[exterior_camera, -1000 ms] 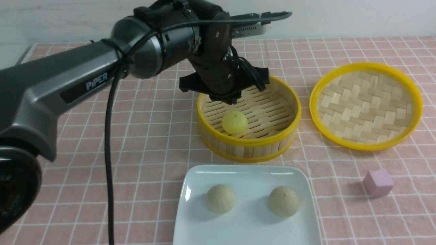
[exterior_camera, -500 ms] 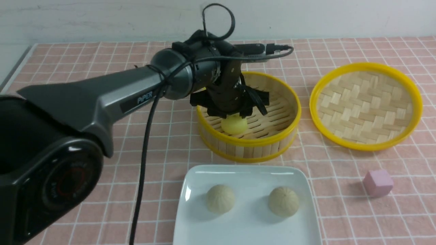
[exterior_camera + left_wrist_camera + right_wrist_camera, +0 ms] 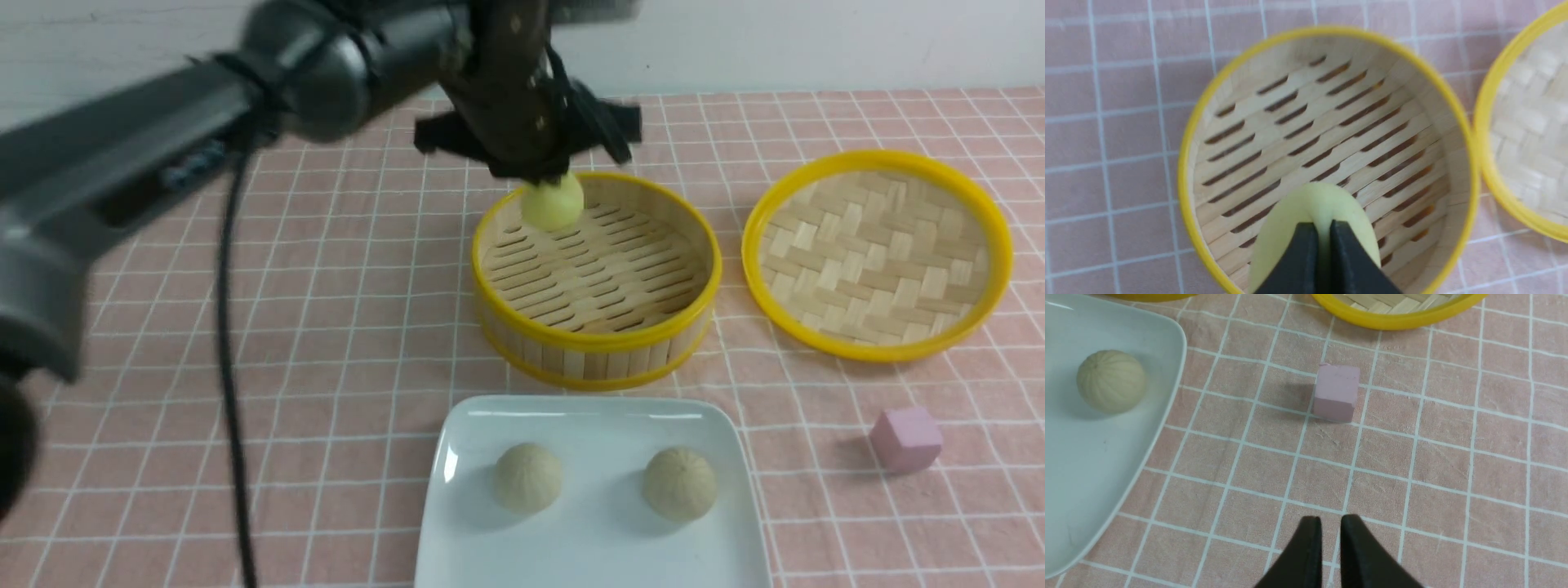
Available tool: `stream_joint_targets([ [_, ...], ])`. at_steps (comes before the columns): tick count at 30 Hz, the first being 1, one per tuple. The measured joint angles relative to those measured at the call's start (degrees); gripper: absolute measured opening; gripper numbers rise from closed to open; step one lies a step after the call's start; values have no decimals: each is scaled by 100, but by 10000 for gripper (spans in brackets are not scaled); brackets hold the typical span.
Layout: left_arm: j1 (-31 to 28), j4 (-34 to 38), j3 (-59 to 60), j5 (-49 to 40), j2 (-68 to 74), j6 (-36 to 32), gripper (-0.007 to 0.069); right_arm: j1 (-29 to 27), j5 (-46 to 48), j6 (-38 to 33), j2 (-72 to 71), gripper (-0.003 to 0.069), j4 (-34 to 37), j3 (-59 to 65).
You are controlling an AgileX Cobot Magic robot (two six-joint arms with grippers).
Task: Put the steamed buns into the plate on the pink tablecloth.
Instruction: 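Carry the bun from the bamboo steamer to the plate with the left gripper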
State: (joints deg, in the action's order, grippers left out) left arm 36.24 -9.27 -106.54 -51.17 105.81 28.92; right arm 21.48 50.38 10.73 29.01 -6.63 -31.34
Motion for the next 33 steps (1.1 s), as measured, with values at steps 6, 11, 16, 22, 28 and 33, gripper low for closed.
stream_joint_targets([
  [6, 0, -17, -33, -1077, -1226, -634, 22, 0, 0, 0, 0, 103, 0, 0],
  [11, 58, 358, 821, -1994, -1733, -1154, 22, 0, 0, 0, 0, 104, 18, 0],
  [16, 609, 840, 2322, -1637, -1939, -1249, 22, 0, 6, 0, 0, 104, 18, 0],
  [22, 1442, 986, 3949, -475, -1984, -668, 22, 0, 6, 0, 0, 108, 18, 0],
  [28, 1796, 981, 4883, 1017, -1971, -420, 24, 0, 6, 0, 0, 118, 18, 0],
  [33, 1826, 981, 5112, 1870, -1735, -390, 31, 0, 6, 0, 0, 122, 18, 0],
])
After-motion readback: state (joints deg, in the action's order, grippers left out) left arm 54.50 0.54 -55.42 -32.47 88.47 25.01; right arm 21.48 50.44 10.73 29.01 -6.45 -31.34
